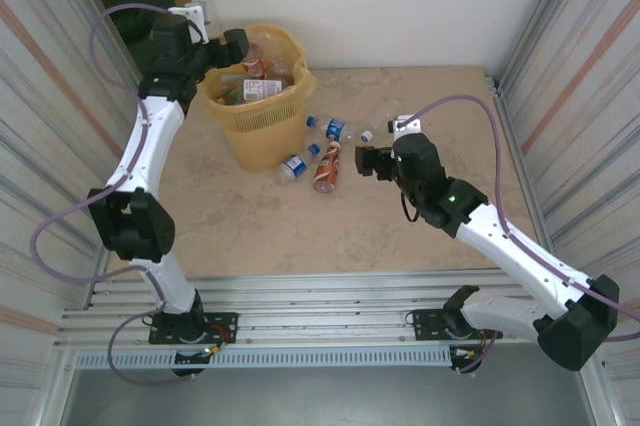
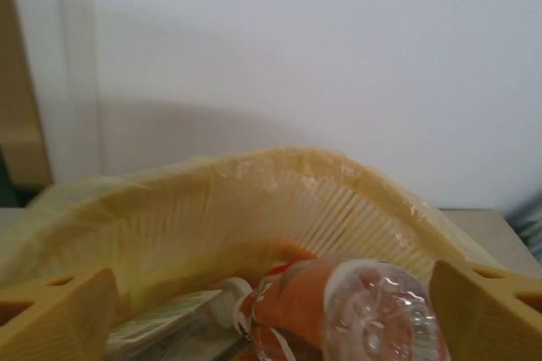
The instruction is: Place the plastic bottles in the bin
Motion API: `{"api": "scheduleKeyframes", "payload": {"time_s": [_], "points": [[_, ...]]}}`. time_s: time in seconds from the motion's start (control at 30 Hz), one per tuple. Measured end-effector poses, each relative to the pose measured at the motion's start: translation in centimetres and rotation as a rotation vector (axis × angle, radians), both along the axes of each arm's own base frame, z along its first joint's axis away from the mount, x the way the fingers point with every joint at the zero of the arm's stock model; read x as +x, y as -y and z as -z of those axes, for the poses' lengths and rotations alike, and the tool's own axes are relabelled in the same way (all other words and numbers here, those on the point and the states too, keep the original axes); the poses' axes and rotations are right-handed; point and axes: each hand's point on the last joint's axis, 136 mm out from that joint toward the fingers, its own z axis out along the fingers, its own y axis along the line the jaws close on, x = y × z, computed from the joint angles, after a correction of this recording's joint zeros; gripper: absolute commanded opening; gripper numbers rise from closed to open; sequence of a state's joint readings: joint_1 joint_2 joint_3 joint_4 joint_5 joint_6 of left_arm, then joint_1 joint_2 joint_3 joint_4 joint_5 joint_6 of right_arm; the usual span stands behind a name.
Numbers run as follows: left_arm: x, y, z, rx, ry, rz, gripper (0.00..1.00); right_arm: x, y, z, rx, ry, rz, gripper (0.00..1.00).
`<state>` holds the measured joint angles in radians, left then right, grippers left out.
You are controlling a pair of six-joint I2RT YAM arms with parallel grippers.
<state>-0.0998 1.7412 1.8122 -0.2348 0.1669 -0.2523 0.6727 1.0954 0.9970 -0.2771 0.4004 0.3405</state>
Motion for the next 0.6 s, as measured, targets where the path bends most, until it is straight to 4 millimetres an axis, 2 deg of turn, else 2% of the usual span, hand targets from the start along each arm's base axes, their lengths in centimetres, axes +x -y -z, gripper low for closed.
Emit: {"api": "scheduleKeyframes", "payload": {"time_s": [0.2, 0.33, 0.47, 0.6], "points": [[-5.1, -1.7, -3.7, 0.048, 0.105, -0.062, 0.99, 1.2, 3.3, 0.5, 0.064, -0.041, 0.128, 0.98], [-7.8, -2.7, -4.9, 0.077, 0.159, -0.097, 0.99, 2.5, 5.6, 0.6, 0.109, -0.087, 0.214, 0.98], [-8.4, -3.0, -5.5, 0.132, 0.192, -0.103, 0.99, 3.8, 6.4, 1.5, 0.127, -0.143, 0.256, 0.98], [-7.2, -1.9, -4.9, 0.219, 0.184, -0.083, 0.99, 4.6, 6.5, 3.2, 0.134, -0.209, 0.268, 0.98]]}}
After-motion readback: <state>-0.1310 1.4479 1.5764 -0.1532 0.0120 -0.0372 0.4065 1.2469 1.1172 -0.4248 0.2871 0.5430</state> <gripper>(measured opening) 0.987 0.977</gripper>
